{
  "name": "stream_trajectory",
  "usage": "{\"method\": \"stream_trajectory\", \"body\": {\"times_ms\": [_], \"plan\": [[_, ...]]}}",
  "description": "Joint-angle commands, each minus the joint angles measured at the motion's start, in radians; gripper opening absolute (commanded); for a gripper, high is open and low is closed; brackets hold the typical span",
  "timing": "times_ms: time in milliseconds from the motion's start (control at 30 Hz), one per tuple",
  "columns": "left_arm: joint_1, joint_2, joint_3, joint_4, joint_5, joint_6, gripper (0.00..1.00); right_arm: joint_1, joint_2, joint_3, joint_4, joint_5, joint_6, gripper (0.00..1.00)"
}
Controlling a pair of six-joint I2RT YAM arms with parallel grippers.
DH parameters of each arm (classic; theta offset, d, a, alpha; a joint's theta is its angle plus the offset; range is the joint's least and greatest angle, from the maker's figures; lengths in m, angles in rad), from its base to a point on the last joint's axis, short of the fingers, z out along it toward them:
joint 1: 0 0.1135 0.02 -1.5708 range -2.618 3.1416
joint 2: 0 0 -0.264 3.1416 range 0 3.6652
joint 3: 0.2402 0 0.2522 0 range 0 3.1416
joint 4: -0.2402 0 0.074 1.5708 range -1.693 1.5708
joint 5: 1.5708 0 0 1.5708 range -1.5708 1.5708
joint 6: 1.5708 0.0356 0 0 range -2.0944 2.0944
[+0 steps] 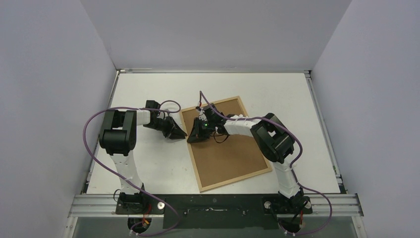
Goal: Put the photo into the frame
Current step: Install the photo frame at the center of the board.
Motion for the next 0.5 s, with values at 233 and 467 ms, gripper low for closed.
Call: {"method": "stream_trajectory", "body": {"times_ms": [233, 467], "plan": [[-0.012, 0.103, -0.048, -0.078, -0.327, 0.080, 0.10, -0.040, 0.010, -0.089, -0.048, 0.043, -0.068, 0.00], [-0.013, 0.105, -0.045, -0.081, -0.327, 0.080, 0.10, -0.051, 0.032, -0.082, -0.032, 0.058, -0.063, 0.00]]}}
